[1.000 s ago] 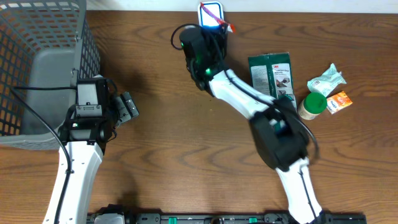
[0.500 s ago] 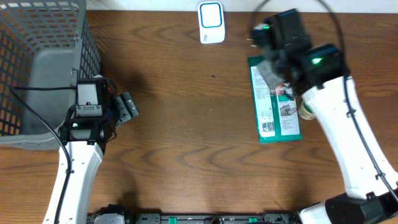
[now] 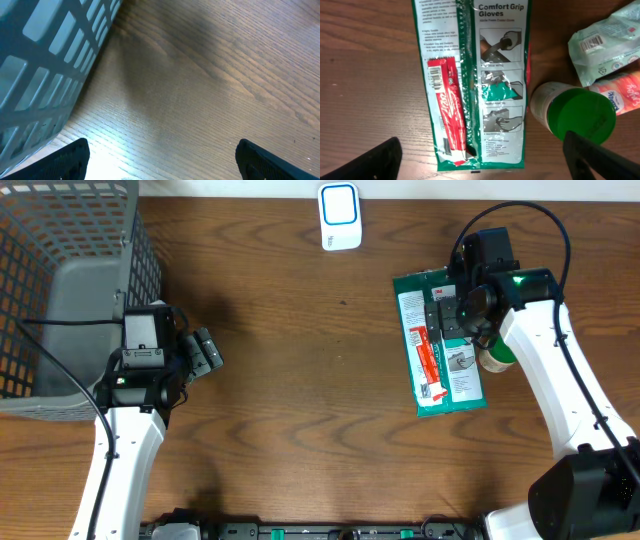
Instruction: Scan the item barcode
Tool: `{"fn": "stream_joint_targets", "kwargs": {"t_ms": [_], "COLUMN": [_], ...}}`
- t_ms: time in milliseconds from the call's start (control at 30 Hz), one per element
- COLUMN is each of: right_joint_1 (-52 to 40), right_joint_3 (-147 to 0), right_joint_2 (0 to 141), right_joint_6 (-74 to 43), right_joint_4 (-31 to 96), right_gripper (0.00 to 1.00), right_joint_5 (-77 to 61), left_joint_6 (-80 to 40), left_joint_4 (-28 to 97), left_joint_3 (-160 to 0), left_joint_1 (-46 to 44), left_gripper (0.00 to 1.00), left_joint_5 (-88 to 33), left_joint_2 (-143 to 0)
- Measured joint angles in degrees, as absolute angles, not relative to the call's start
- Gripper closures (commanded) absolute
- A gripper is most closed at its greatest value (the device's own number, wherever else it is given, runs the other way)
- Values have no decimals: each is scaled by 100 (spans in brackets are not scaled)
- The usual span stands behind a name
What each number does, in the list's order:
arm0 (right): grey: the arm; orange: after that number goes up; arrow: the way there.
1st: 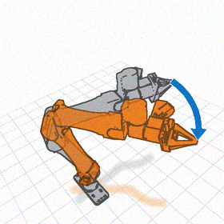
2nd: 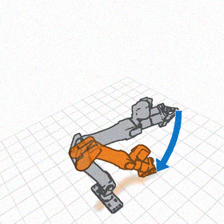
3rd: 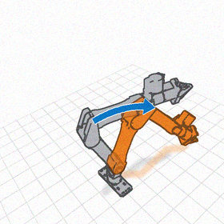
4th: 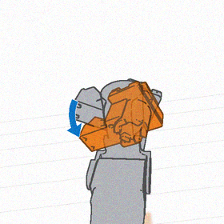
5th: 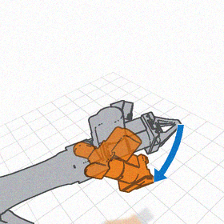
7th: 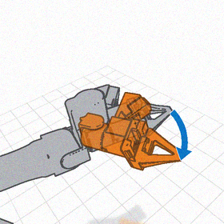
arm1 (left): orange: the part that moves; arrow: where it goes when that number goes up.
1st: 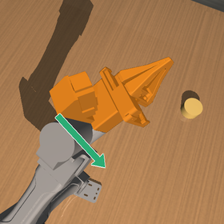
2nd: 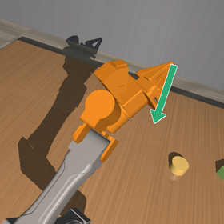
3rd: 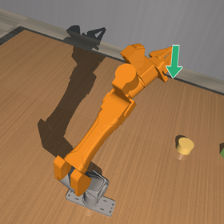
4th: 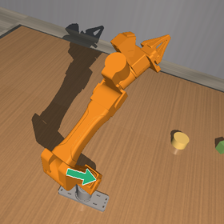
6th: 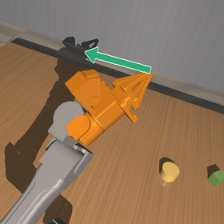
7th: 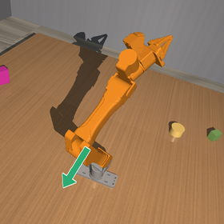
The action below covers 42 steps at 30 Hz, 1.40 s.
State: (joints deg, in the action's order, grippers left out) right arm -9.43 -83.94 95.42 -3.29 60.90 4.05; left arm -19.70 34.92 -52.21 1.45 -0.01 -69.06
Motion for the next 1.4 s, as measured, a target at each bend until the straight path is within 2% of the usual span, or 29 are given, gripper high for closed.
{"fn": "stream_joint_targets", "kwargs": {"t_ms": [933, 1167, 1400], "right_joint_1": [-943, -932, -923], "right_joint_3": [-8392, -8385, -8388], "right_joint_2": [9480, 8079, 5892], "right_joint_6": [-336, -344, -209], "right_joint_4": [6101, 6097, 6090], "right_gripper": [1, 1, 1], "right_joint_5": [386, 609, 906], "left_joint_6": [-1970, -1970, -1970], "left_joint_4": [3492, 3492, 3494], "left_joint_3": [-5221, -5221, -5221], "left_joint_1": [145, 145, 145], "left_gripper": [7, 6, 7], "left_joint_5": [-1, -1, -1], "left_joint_2": [-6906, -6906, -6908]}}
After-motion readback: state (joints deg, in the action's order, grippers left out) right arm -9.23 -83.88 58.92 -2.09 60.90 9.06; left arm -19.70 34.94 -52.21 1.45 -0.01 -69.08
